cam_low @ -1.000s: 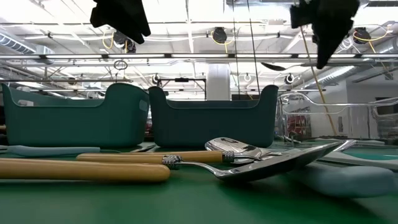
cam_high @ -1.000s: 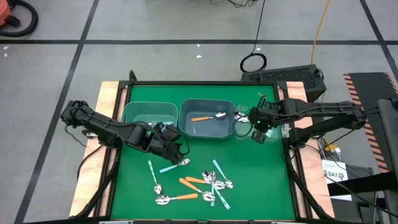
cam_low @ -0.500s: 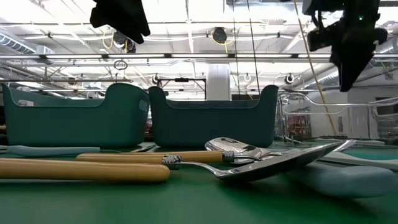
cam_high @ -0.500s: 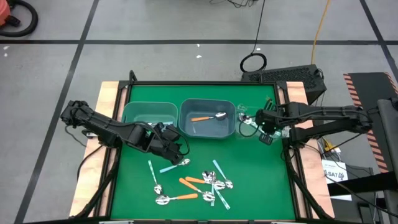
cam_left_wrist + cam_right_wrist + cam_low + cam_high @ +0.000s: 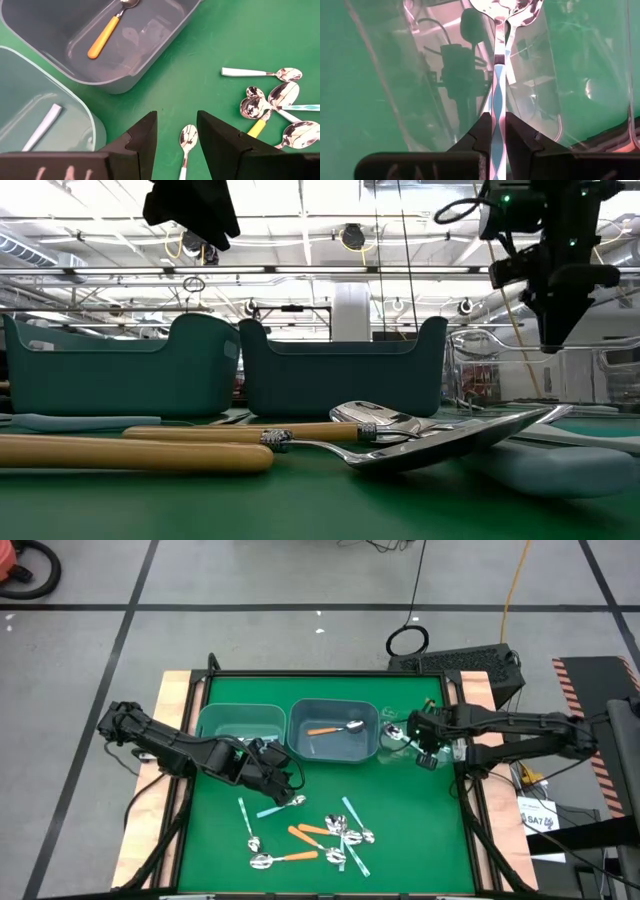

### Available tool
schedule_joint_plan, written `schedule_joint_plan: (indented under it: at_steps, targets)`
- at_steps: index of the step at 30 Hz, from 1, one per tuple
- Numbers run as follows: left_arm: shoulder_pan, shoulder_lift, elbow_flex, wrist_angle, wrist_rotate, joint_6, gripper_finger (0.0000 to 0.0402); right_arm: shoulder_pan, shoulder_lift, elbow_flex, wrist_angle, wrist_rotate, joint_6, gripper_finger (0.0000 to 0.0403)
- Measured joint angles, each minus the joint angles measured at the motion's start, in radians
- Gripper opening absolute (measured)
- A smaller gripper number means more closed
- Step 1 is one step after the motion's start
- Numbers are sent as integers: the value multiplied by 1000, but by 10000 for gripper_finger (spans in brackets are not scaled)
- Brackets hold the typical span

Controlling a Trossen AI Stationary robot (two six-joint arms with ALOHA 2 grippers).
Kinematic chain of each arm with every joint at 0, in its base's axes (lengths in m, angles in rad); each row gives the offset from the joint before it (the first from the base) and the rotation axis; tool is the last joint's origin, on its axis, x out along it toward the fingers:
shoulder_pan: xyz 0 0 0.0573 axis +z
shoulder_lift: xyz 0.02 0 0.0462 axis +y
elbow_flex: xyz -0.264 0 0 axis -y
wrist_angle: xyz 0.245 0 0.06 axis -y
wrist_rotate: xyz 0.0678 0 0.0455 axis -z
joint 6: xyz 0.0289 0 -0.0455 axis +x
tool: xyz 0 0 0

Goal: Sort silverware by color (type)
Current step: Put the white spoon into the transparent bin

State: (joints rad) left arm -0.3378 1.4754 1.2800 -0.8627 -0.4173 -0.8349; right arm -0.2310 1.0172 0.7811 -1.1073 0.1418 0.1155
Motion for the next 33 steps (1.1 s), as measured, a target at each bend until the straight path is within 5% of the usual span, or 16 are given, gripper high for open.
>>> schedule_joint_plan:
  at_steps: [17, 33]
  targets:
    - [0, 0, 0, 0, 0, -3, 145, -143, 138, -9, 17, -68, -37, 31]
    - [2, 0, 0, 0, 0, -8, 145, -157, 257, -9, 42, -66, -30, 42]
